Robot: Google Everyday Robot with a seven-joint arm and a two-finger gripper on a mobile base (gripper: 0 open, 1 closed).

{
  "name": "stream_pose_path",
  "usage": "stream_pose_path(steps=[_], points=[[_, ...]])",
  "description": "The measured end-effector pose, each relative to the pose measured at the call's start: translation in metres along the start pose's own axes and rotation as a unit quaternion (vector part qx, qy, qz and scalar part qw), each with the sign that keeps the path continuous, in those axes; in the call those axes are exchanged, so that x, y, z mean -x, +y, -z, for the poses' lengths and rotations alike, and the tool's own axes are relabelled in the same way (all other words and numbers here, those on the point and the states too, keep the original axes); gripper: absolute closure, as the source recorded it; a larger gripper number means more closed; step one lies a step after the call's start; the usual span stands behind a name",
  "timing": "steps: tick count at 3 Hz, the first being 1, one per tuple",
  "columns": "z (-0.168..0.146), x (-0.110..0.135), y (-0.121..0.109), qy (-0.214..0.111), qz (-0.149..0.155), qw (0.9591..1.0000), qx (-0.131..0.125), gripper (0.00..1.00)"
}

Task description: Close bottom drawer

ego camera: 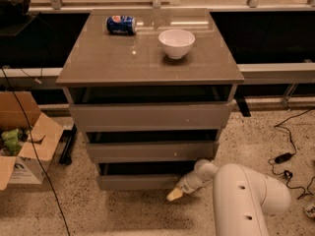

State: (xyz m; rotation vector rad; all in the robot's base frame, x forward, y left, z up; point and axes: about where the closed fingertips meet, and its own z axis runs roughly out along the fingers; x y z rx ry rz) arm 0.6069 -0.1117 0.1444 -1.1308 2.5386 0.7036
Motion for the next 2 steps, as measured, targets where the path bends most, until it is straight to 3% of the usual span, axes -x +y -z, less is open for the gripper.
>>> stream_pose_path(steps=[1, 2], points=[[0.0015, 0.0088, -0.0099, -0.008, 0.002, 0.9999, -0.009, 0.00], [0.0015, 0.0088, -0.0099, -0.008, 0.002, 0.9999, -0.009, 0.00]])
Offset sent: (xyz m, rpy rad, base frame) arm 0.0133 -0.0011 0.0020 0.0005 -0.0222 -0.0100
